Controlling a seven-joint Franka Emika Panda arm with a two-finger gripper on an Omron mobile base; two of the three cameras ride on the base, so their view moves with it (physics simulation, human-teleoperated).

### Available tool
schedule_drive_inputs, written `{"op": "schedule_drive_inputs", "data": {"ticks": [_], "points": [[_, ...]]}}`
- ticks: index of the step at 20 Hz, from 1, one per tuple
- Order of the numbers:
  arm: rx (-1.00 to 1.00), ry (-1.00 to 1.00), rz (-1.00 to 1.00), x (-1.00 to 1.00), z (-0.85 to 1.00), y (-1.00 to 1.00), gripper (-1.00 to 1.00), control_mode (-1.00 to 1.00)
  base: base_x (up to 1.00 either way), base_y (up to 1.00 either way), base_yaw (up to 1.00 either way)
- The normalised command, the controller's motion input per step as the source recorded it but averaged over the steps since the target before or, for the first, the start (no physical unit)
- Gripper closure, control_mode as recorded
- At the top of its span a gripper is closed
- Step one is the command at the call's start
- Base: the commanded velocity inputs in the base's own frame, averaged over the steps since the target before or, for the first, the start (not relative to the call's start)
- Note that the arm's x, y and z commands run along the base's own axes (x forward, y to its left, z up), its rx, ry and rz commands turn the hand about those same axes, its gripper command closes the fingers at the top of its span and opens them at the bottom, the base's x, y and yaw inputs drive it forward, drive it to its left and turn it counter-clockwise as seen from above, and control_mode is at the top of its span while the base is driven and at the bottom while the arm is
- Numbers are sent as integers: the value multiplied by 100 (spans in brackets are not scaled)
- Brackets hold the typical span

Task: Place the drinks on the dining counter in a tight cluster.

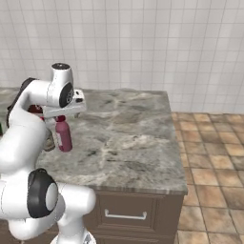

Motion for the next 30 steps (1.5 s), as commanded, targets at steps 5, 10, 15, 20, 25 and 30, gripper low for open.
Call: {"op": "schedule_drive_inputs", "data": {"ticks": [5, 10, 15, 20, 25, 30], "points": [[0, -14, -39, -79, 0, -57, -100, -100, 0, 0, 0], [0, -7, -34, -97, 37, -56, -100, -100, 0, 0, 0], [0, 0, -29, -82, 78, -32, -100, -100, 0, 0, 0], [1, 3, -20, -52, 72, -6, -100, -100, 0, 0, 0], [4, -6, 1, -22, 26, 0, -100, -100, 0, 0, 0], [0, 0, 0, 0, 0, 0, -100, -100, 0, 0, 0]]}}
